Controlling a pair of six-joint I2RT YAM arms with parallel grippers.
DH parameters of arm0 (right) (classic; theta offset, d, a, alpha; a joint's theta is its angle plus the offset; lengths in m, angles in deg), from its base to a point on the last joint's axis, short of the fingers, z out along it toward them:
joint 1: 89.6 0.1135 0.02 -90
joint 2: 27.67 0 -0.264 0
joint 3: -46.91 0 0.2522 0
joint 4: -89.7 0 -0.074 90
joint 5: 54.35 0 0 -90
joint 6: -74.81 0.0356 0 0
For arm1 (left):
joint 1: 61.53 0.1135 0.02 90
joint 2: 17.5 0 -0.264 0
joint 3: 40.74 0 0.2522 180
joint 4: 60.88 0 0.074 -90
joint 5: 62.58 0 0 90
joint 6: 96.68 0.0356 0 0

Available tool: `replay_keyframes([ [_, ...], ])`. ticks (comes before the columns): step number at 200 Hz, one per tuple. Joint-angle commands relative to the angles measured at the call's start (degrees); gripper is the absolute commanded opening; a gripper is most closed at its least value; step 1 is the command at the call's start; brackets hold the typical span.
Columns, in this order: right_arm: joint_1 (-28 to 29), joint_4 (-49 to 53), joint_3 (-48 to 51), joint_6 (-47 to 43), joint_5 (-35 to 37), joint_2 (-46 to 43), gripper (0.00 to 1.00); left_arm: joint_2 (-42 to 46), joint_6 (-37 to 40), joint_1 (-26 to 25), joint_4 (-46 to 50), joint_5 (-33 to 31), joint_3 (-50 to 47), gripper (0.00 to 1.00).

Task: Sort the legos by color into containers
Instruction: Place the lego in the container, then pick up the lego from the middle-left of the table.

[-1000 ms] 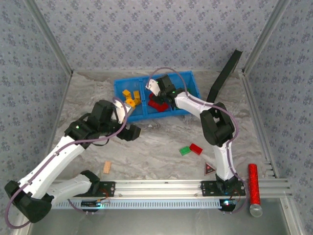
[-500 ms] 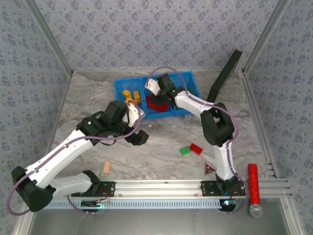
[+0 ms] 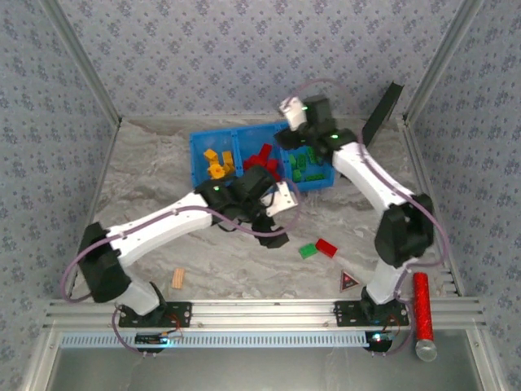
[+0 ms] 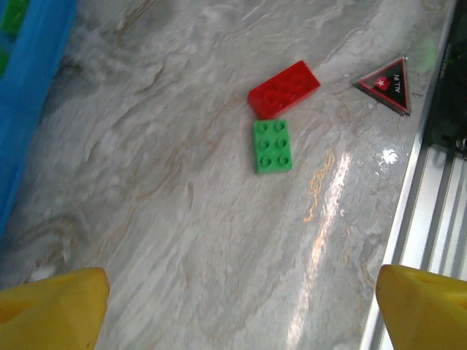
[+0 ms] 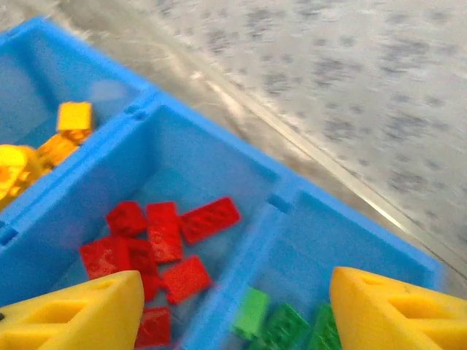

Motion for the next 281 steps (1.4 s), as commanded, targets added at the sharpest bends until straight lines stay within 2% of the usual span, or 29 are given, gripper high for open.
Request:
replay_keyframes([
  [1, -3.2, 5.1, 7.5, 7.5, -0.7, -6.9, 0.74, -5.3, 7.2, -3.2, -1.9, -0.8, 5.2, 0.94],
  [41, -7.9, 8.4, 19.0, 9.9, -0.5, -19.6, 0.8, -17.0, 14.0, -9.0, -1.5, -12.0, 11.5, 0.93],
  [61, -8.6, 5.3, 27.2, 8.4, -0.9, -26.5, 0.81, -20.9, 16.6, -11.2, -3.2, -15.0, 12.8, 0.93],
  [79, -8.5, 3.7, 30.1, 9.3, 0.9, -31.2, 0.81, -22.7, 18.7, -12.5, -5.9, -16.2, 12.7, 0.93],
  [145, -9.0, 2.6, 32.6, 13.2, 5.1, -40.0, 0.81, -25.8, 22.0, -14.0, -14.9, -14.0, 10.5, 0.93],
  [212, -9.3, 5.2, 29.2, 20.4, 3.4, -43.4, 0.8, -32.6, 23.5, -14.1, -12.4, -14.3, 17.0, 0.93],
  [250, -9.4, 7.0, 28.2, 21.5, 2.5, -43.7, 0.79, -36.9, 23.1, -14.0, -10.5, -13.7, 21.1, 0.92],
  [267, -9.5, 7.2, 28.2, 21.5, 2.3, -43.9, 0.79, -38.7, 22.6, -13.6, -8.7, -12.8, 23.4, 0.89],
  [281, -9.5, 7.2, 28.0, 21.3, 2.1, -44.2, 0.79, -39.9, 22.2, -13.3, -7.1, -11.7, 25.1, 0.83],
])
